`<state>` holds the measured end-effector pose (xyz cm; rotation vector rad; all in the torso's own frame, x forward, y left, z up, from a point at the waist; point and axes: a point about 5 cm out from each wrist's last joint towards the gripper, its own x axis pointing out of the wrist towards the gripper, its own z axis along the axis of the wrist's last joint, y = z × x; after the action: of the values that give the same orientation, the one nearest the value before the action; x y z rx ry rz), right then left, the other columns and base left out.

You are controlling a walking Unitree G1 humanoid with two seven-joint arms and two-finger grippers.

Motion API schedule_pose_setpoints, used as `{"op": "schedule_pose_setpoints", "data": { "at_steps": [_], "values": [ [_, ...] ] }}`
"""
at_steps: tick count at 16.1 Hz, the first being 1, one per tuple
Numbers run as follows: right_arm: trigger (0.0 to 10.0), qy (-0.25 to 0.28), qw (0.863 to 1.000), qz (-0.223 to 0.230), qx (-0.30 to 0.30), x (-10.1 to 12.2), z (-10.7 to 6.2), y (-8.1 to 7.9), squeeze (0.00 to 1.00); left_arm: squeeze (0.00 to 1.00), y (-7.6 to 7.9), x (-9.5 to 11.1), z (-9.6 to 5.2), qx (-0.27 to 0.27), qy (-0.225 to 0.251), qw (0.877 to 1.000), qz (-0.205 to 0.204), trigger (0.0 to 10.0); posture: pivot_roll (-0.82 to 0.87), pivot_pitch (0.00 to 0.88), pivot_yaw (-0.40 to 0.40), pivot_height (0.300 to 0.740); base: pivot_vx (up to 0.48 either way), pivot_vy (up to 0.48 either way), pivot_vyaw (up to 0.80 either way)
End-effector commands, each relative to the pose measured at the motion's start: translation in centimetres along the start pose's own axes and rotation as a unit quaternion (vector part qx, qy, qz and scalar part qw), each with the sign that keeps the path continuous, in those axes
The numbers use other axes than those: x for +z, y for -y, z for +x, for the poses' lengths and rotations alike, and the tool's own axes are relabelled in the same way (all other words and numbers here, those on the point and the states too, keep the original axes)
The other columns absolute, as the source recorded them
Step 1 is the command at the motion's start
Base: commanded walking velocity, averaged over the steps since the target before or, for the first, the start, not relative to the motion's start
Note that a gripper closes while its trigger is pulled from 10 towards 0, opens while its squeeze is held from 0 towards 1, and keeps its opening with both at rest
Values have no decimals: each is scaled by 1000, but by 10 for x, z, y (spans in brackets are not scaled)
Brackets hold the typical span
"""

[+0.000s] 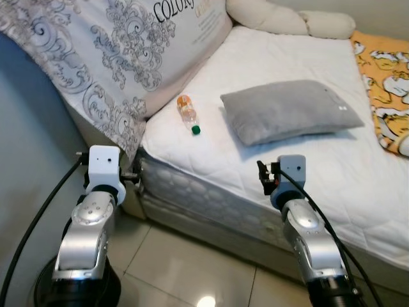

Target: Clean up the room

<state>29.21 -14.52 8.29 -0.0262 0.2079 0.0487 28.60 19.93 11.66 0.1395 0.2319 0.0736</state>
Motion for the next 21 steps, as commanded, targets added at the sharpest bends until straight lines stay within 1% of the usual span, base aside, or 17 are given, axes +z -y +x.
{"op": "schedule_pose_setpoints", "data": {
  "at_steps": [1, 4, 8, 10, 12, 14, 17, 20, 21],
  "values": [
    [10000, 11, 1000, -7, 9, 8, 2, -4, 0, 0, -6, 1, 0, 12, 3, 1000, 4, 10000, 12, 0, 5, 740, 480, 0, 0],
    [10000, 15, 1000, -6, 15, 11, 2, -6, 0, 0, -5, 0, 0, 13, 2, 1000, 2, 10000, 12, 0, 5, 740, 480, 0, 698],
    [10000, 11, 1000, -8, 23, 11, 2, -7, 0, 0, -6, 0, 0, 14, 2, 1000, 3, 10000, 12, 0, 6, 740, 480, 0, 0],
    [10000, 9, 999, -18, 36, 12, 2, -8, 0, 0, -6, 0, 0, 15, 2, 1000, 3, 10000, 12, 0, 6, 740, 480, 0, 0],
    [10000, 7, 999, -23, 48, 13, 1, -10, 0, 0, -6, 0, 0, 16, 3, 1000, 5, 10000, 13, 0, 6, 740, 480, 0, 800],
    [10000, 1, 999, -19, 51, 12, 2, -11, 0, 0, -6, 0, 0, 16, 4, 1000, 8, 10000, 13, 0, 6, 740, 480, 0, 800],
    [10000, -2, 999, -14, 44, 11, 2, -8, 0, 0, -6, 0, -1, 15, 4, 1000, 13, 10000, 14, 0, 7, 740, 480, 0, 0],
    [10000, -7, 999, -4, 37, 10, 0, -6, 0, 0, -4, 0, -2, 3, 7, 999, 40, 10000, 21, 0, 6, 740, 480, 0, 0],
    [10000, -5, 999, -2, 39, 10, -2, -5, 0, 0, 0, 2, -5, -17, 13, 998, 59, 10000, 24, 0, 7, 740, 435, 0, 0]
  ]
}}
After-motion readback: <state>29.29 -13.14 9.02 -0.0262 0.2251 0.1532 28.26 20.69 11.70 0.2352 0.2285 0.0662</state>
